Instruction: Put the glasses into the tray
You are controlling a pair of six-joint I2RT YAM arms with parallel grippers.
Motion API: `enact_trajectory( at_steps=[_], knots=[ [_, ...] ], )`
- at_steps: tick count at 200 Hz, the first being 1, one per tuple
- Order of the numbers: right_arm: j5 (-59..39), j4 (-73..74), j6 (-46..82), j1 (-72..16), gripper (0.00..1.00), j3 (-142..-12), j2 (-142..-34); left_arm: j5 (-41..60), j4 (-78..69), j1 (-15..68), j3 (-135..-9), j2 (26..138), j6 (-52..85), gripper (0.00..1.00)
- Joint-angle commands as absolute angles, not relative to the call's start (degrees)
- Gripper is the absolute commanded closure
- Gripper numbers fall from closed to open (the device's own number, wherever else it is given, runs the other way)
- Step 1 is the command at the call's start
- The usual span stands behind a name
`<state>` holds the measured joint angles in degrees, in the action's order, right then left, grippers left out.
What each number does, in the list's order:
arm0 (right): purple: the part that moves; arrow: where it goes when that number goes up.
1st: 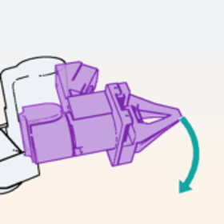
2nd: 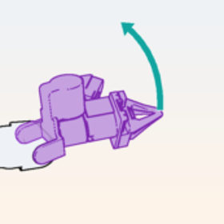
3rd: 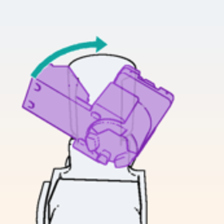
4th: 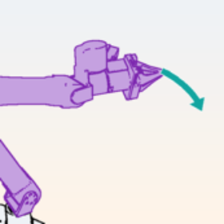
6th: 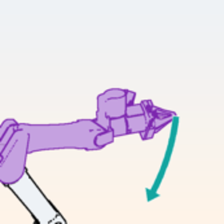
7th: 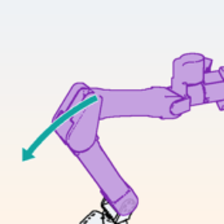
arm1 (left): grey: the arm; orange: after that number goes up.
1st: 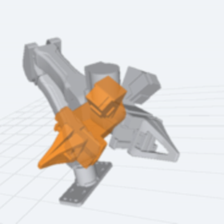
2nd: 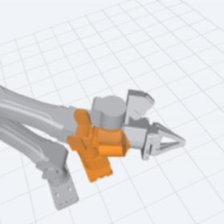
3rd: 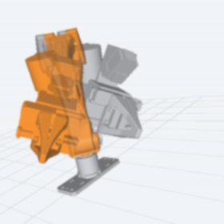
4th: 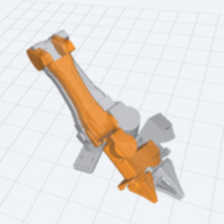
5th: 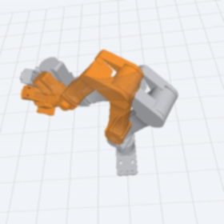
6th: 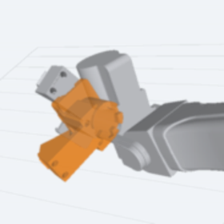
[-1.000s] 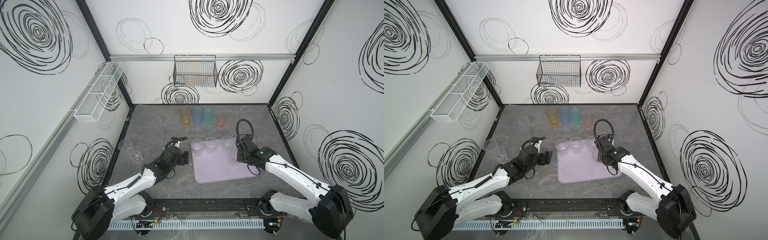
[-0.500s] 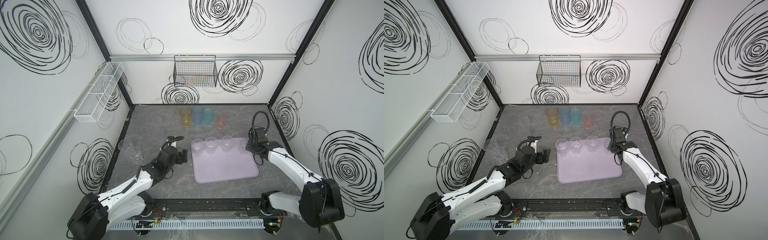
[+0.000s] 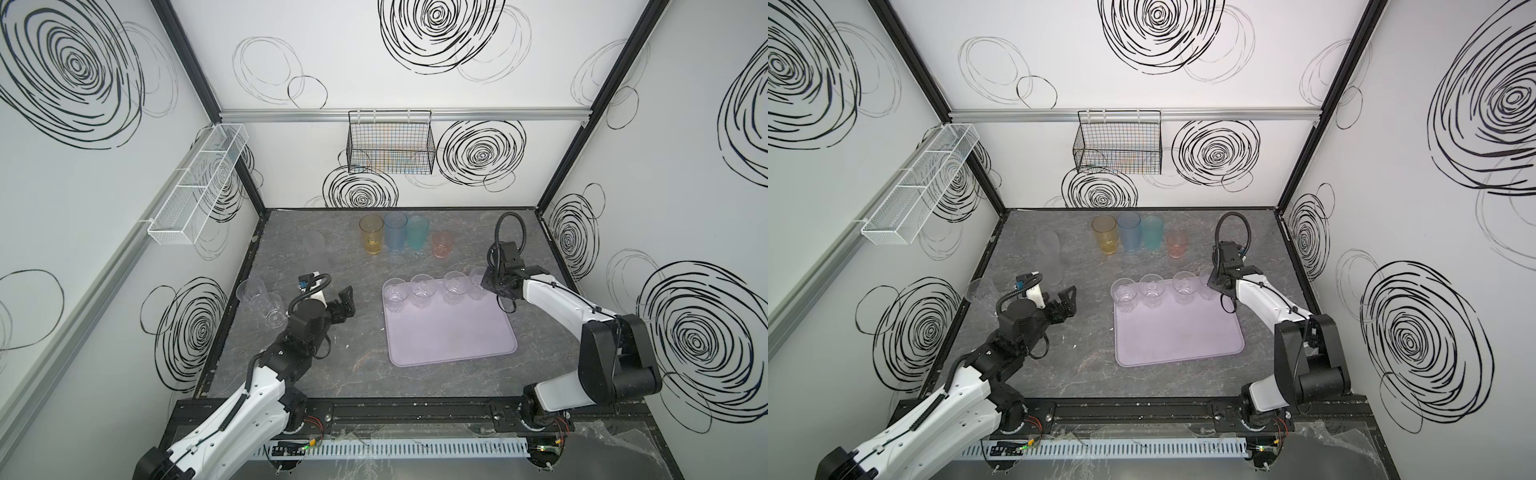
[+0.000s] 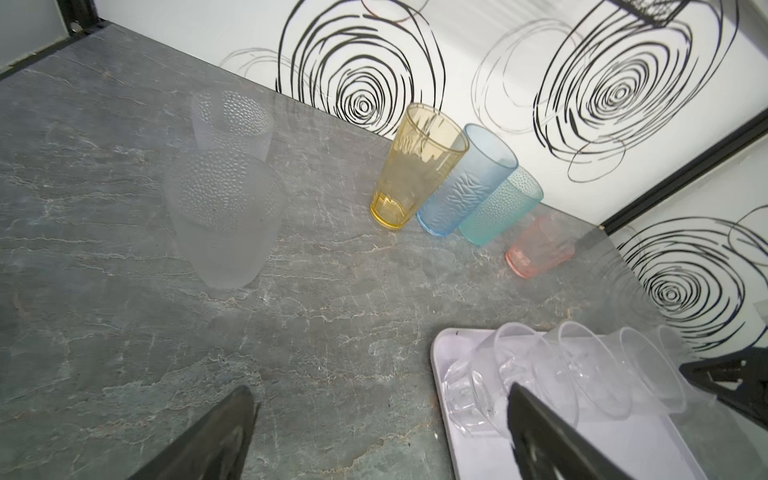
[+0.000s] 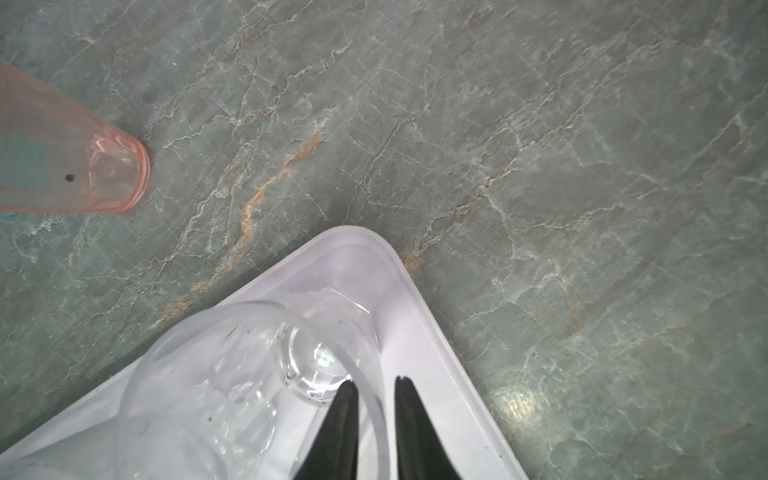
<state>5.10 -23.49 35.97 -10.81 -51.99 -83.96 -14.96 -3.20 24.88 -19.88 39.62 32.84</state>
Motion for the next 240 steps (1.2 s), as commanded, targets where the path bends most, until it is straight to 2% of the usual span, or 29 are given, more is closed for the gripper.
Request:
enact_trajectory(
  at_steps=[1,30,49,104,136,171,197,240],
  knots=[
    [6.0,-24.6,35.7,-10.9,0.72,-53.3,-83.4,-15.7,-4.9,24.0,-21.3,41.0,31.9,0.01],
    [6.5,-26.0,35.6,-12.1,0.56,-55.2,-81.8,-14.9,-4.0,24.0,-24.5,46.7,31.1,0.04],
    [7.2,-27.9,35.5,-14.4,0.52,-57.3,-80.3,-16.4,-2.9,23.8,-27.4,48.7,29.8,0.05],
    [2.9,-23.4,34.6,-26.5,0.48,-56.6,-74.5,-8.6,3.4,18.8,-42.6,58.4,18.4,0.06],
    [4.8,-24.4,34.9,-32.9,0.47,-57.6,-74.5,-6.1,7.6,15.4,-46.9,62.1,14.9,0.06],
    [1.1,-19.6,36.0,-38.4,0.46,-54.5,-73.3,-3.6,9.2,7.7,-48.3,63.3,14.7,0.07],
    [-1.8,-16.1,37.6,-41.9,0.46,-52.7,-75.0,-2.1,12.0,4.1,-48.6,62.7,17.1,0.12],
    [-4.3,-13.1,37.9,-46.7,0.46,-52.6,-79.7,-11.1,15.5,2.2,-38.1,52.2,23.8,0.16]
  ],
)
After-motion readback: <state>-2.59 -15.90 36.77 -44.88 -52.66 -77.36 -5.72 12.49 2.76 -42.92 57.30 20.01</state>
